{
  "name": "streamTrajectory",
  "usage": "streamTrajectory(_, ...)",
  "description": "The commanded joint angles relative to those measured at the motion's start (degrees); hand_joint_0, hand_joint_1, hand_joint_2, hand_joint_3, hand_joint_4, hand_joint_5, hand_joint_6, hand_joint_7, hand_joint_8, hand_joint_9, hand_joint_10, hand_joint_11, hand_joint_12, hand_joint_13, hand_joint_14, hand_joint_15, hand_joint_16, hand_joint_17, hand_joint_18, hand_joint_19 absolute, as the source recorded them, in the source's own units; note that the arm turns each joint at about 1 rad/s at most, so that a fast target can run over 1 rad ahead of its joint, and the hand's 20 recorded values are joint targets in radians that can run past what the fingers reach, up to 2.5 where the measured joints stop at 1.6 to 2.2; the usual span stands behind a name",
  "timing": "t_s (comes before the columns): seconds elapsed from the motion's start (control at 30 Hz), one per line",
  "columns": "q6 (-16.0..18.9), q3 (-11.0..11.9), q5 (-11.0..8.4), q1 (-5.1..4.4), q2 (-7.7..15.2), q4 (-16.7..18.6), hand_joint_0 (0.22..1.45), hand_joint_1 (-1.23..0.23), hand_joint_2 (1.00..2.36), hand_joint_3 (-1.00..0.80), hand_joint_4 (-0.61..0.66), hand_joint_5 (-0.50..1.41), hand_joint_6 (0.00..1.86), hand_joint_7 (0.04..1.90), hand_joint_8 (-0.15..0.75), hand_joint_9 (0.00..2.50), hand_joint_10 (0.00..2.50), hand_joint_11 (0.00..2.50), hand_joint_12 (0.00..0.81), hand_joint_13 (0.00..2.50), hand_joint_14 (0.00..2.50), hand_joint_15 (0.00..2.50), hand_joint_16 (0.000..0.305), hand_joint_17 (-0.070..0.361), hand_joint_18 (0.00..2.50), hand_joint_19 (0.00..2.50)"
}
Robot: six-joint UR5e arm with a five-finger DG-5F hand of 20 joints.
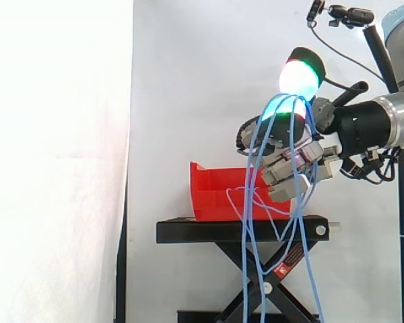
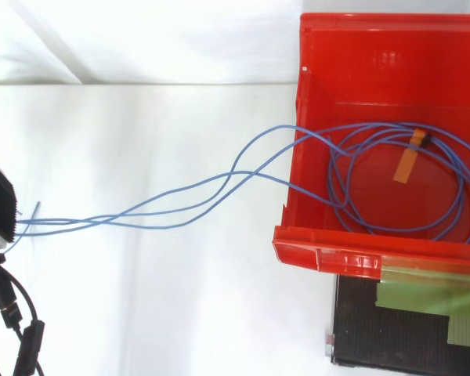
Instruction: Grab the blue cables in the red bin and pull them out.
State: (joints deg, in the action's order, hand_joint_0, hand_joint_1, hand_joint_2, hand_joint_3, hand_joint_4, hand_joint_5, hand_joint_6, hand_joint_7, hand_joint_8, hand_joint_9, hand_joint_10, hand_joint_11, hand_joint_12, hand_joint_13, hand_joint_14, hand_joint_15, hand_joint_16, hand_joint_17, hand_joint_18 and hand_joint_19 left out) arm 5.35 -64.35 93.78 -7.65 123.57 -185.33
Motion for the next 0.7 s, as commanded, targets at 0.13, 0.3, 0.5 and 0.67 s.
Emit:
streamTrajectory(0.13, 0.1, 0.0, 0.0, 0.0, 0.0, 0.1, 0.83, -1.0, 1.0, -0.91, 0.21, 0.57, 0.93, 0.45, 0.274, 0.71, 1.3, 1.15, 0.345, 0.81, 1.42, 1.08, 0.042, 0.095, 0.77, 1.22)
streamTrajectory(0.3, 0.0, 0.0, 0.0, 0.0, 0.0, 0.1, 0.83, -1.0, 1.0, -0.88, 0.21, 0.56, 0.93, 0.45, 0.273, 0.7, 1.29, 1.15, 0.341, 0.8, 1.42, 1.08, 0.042, 0.094, 0.77, 1.22)
streamTrajectory(0.5, 0.0, 0.0, 0.0, 0.0, 0.0, 0.1, 0.82, -0.99, 1.0, -0.89, 0.21, 0.55, 0.92, 0.45, 0.274, 0.7, 1.29, 1.15, 0.344, 0.8, 1.42, 1.08, 0.042, 0.095, 0.76, 1.22)
streamTrajectory(0.67, 0.0, 0.0, 0.0, 0.0, 0.0, 0.1, 0.81, -0.99, 1.0, -0.9, 0.21, 0.55, 0.9, 0.45, 0.276, 0.7, 1.25, 1.17, 0.344, 0.8, 1.43, 1.08, 0.043, 0.096, 0.76, 1.22)
